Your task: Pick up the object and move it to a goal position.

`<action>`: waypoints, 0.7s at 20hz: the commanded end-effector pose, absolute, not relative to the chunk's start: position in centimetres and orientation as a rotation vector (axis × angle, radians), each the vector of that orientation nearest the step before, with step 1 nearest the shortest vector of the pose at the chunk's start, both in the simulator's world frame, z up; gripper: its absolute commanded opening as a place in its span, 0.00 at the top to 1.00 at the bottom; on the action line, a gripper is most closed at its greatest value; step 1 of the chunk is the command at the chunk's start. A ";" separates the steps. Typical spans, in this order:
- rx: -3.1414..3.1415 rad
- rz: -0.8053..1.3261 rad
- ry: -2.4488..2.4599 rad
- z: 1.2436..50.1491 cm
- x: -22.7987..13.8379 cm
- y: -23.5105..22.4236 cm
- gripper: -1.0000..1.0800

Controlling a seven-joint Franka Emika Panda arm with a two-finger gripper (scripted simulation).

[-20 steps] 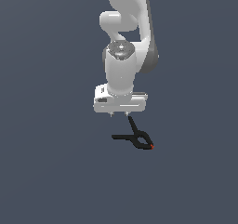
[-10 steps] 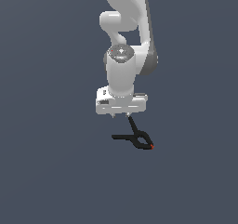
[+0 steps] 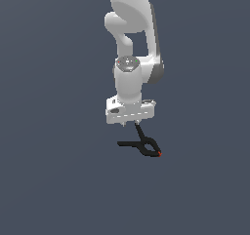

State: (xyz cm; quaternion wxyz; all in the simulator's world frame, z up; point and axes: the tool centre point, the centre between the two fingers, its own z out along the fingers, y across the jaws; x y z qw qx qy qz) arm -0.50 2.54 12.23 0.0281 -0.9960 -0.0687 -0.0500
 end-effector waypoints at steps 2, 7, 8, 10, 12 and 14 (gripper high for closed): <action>-3.048 -0.203 -0.254 10.7 -1.2 3.3 0.38; -3.013 -0.275 -0.309 8.7 -2.4 4.3 0.38; -3.007 -0.289 -0.319 8.3 -2.6 4.5 0.38; -2.995 -0.318 -0.338 7.6 -3.2 4.9 0.38; -2.984 -0.346 -0.356 7.0 -3.7 5.2 0.38; -2.975 -0.372 -0.371 6.5 -4.3 5.5 0.38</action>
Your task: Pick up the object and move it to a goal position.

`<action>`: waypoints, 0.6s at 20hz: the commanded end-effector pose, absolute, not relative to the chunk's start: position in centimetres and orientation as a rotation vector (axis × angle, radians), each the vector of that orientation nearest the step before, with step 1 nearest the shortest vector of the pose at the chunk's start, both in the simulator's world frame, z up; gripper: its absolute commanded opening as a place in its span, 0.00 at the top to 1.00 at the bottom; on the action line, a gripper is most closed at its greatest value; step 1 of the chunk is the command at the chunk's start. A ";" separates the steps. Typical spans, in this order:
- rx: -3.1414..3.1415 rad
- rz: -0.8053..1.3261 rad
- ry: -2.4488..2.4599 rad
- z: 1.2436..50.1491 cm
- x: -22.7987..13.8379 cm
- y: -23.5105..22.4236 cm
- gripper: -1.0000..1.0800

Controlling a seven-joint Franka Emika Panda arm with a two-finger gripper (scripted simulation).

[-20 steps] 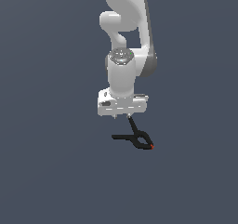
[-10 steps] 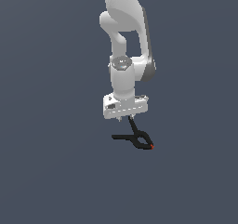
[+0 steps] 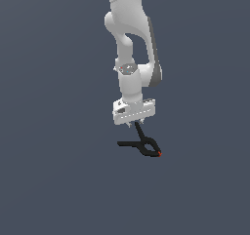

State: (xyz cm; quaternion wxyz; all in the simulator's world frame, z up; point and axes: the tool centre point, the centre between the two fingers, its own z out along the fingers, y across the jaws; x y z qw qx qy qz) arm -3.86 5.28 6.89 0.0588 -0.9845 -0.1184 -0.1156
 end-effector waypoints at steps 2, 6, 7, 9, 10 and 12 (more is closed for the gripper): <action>-2.968 -0.394 -0.384 6.1 -4.7 5.7 0.38; -2.957 -0.431 -0.405 5.5 -5.5 6.1 0.38; -2.955 -0.438 -0.409 5.4 -5.7 6.1 0.38; -2.952 -0.450 -0.415 5.2 -6.0 6.3 0.38; -2.950 -0.455 -0.418 5.1 -6.1 6.3 0.38; -2.949 -0.462 -0.422 5.0 -6.2 6.4 0.38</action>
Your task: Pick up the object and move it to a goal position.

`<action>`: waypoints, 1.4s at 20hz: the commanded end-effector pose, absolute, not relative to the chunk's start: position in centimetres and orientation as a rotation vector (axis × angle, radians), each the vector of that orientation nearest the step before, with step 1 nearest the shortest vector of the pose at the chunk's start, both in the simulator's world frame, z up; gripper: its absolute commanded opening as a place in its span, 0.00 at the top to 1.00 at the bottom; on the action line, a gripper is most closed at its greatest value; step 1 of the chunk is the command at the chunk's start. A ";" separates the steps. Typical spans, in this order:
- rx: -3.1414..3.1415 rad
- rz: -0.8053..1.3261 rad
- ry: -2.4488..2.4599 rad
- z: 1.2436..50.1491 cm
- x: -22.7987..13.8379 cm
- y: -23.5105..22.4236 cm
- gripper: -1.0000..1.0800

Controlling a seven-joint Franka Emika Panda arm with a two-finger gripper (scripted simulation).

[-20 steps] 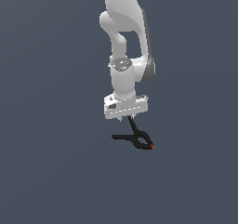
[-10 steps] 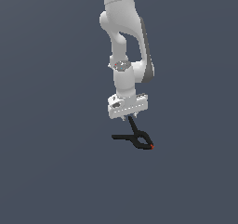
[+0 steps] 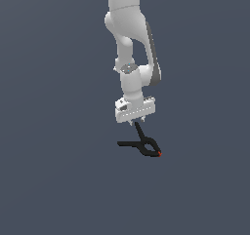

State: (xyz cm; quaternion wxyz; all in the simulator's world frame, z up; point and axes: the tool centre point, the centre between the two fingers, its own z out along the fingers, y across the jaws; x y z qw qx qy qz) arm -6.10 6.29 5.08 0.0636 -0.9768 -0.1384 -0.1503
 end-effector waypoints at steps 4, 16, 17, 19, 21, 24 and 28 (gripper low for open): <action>-2.947 -0.468 -0.425 4.9 -6.4 6.4 0.38; -2.949 -0.467 -0.427 2.6 -5.8 6.8 0.38; -2.949 -0.467 -0.427 2.4 -5.7 6.8 0.38; -2.949 -0.468 -0.427 2.1 -5.6 6.9 0.38; -2.948 -0.468 -0.426 2.1 -5.6 6.9 0.38; -2.947 -0.468 -0.426 2.1 -5.5 6.9 1.00; -2.947 -0.468 -0.426 2.1 -5.5 6.9 1.00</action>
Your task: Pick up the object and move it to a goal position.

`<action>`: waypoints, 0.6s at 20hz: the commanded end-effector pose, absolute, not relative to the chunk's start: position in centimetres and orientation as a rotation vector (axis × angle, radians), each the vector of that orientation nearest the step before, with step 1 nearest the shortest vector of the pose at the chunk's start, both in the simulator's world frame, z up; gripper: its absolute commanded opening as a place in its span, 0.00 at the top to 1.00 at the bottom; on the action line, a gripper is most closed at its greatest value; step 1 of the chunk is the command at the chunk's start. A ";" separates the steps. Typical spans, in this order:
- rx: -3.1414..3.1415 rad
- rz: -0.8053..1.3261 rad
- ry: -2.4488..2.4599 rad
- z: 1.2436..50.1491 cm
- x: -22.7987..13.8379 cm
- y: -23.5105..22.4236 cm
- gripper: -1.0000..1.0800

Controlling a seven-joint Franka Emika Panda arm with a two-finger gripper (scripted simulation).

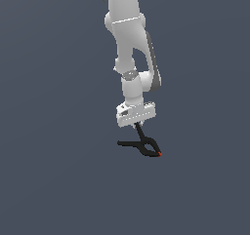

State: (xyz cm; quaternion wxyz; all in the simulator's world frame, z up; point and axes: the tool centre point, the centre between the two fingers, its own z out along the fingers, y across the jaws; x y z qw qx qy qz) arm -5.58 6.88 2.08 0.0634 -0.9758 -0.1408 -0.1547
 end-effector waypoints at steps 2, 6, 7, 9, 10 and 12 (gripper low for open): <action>-2.947 -0.468 -0.426 2.1 -5.5 6.9 1.00; -2.948 -0.468 -0.425 2.1 -5.6 6.9 1.00; -2.948 -0.468 -0.425 2.2 -5.6 6.9 1.00; -2.948 -0.468 -0.425 2.4 -5.6 6.8 1.00; -2.948 -0.468 -0.425 2.7 -5.6 6.8 1.00; -2.948 -0.468 -0.425 3.2 -5.6 6.7 1.00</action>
